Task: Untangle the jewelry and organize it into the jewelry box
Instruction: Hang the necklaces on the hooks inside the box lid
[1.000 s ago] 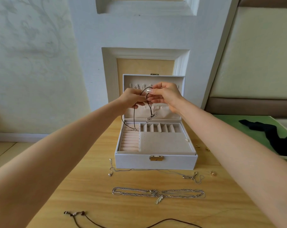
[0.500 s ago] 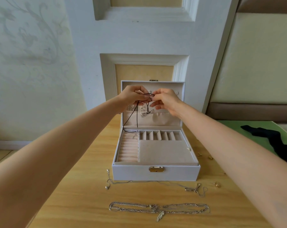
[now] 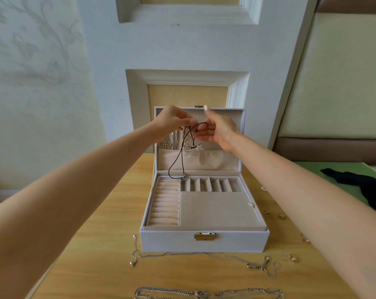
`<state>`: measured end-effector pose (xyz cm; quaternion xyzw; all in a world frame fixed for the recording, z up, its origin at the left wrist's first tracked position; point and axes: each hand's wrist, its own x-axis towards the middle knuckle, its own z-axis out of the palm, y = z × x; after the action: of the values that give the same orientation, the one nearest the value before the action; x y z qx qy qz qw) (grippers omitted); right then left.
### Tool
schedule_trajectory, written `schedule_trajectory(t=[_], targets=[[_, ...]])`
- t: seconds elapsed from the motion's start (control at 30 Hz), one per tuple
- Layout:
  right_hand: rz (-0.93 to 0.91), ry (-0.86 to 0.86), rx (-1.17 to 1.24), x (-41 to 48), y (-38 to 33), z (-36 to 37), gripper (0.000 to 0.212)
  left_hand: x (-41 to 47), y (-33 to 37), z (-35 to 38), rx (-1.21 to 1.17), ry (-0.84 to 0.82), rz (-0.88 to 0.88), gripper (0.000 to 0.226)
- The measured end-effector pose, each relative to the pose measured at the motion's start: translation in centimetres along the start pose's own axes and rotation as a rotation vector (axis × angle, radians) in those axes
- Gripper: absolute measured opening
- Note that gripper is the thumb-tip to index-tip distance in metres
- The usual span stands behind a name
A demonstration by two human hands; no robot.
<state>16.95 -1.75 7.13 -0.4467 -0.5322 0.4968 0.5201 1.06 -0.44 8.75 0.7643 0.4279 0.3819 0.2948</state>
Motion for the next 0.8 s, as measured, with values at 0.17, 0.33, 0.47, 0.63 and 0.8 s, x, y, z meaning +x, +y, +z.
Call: schedule_trajectory(t=[0.17,0.33,0.47,0.63,0.8], targets=[[-0.061,0.047,-0.086,0.3,0.2,-0.2,0.013,0.5,-0.8,0.4,0.017,0.129,0.01,0.018],[-0.259,0.322,-0.379,0.7,0.8,1.0,0.006,0.9,-1.4,1.9,0.066,0.419,-0.06,0.018],[-0.382,0.499,-0.543,1.6,1.1,2.0,0.005,1.5,-1.0,3.4,0.18,0.588,-0.142,0.009],[-0.27,0.597,-0.655,2.1,0.7,2.3,0.019,1.8,0.0,4.5,0.286,0.572,-0.26,0.013],[-0.125,0.55,-0.562,2.0,1.1,2.2,0.022,1.4,0.5,4.7,0.37,0.502,-0.319,0.012]])
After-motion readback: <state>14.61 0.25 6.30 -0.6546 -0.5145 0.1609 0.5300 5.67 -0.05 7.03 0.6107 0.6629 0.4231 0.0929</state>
